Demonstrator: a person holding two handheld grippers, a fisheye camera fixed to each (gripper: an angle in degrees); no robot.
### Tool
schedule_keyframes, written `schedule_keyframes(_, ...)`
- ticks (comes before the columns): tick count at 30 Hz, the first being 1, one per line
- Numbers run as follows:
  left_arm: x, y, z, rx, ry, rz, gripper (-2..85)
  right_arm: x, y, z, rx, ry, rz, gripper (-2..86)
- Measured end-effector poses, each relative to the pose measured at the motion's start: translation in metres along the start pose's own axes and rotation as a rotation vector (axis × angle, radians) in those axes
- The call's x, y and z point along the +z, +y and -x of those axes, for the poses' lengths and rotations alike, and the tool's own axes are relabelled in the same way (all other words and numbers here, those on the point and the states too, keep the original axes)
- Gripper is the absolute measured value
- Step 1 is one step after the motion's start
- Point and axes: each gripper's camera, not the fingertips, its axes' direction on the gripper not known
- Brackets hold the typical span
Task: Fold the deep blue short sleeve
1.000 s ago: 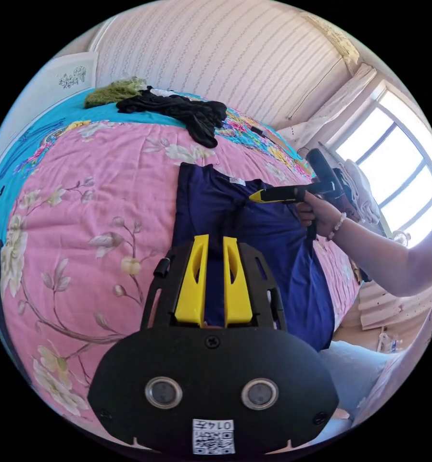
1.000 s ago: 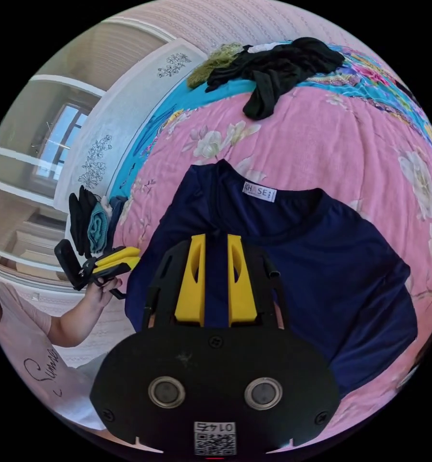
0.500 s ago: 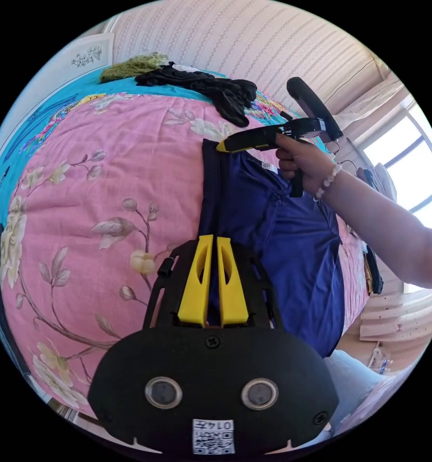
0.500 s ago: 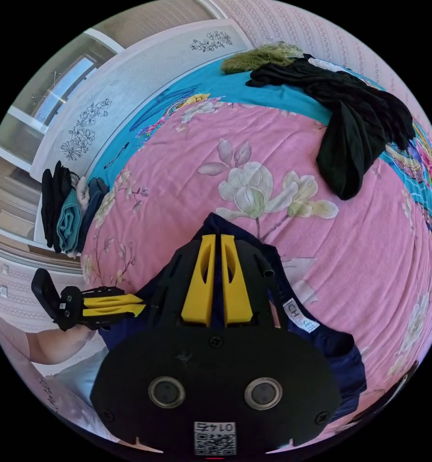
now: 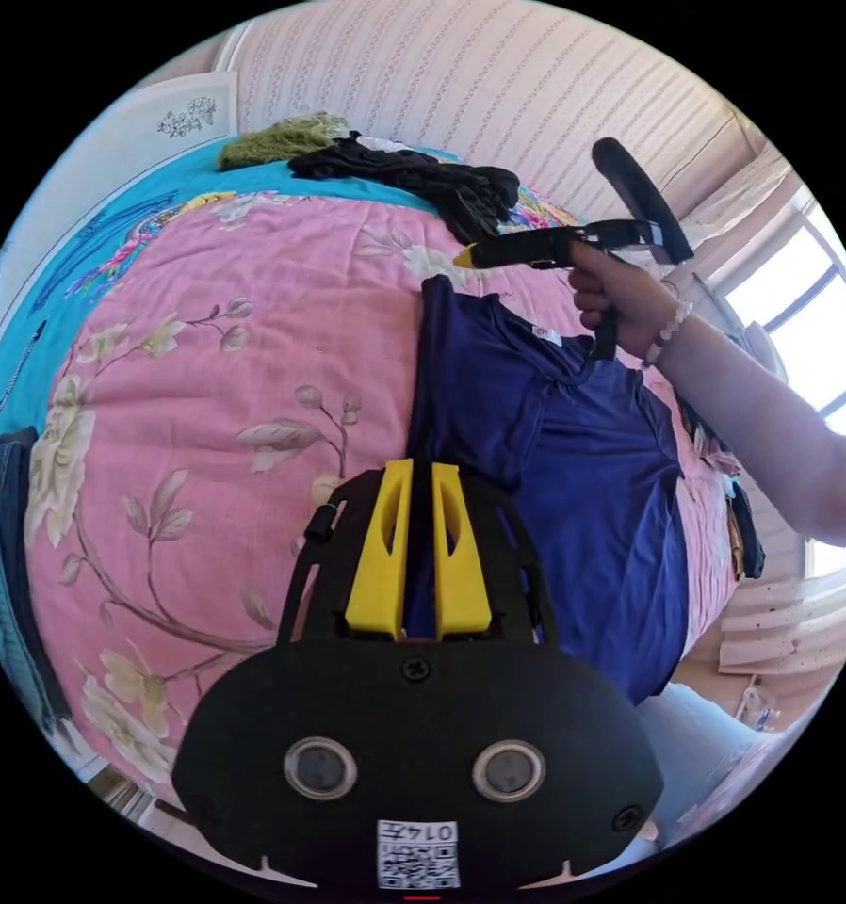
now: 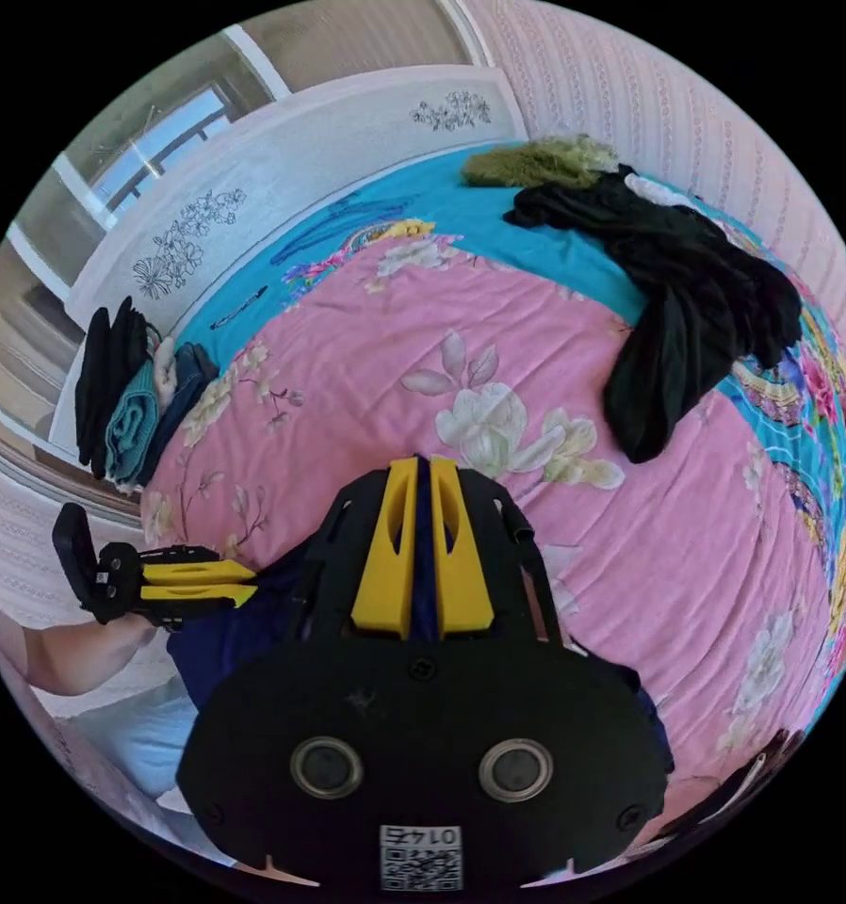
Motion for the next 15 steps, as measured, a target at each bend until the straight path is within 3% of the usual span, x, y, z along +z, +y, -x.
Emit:
schedule_keyframes(6, -0.017, -0.004, -0.033, 0.064, -0.047, -0.003, 4.2, -0.119, 0.174, -0.013, 0.124, -0.031, -0.385, 2.7)
schedule_keyframes(7, -0.016, -0.006, -0.039, 0.082, -0.041, -0.002, 4.2, -0.128, 0.194, -0.014, 0.146, -0.011, -0.406, 3.2)
schedule_keyframes(9, -0.005, -0.024, -0.075, 0.178, 0.003, 0.004, 4.1, -0.149, 0.270, -0.028, 0.330, 0.047, -0.387, 14.7)
schedule_keyframes(12, 0.025, -0.057, -0.132, 0.294, 0.079, 0.032, 4.1, -0.160, 0.355, -0.054, 0.581, 0.075, -0.270, 16.7)
schedule_keyframes(15, 0.054, -0.096, -0.197, 0.373, 0.204, 0.023, 4.2, -0.181, 0.423, -0.065, 0.755, 0.201, -0.314, 15.6)
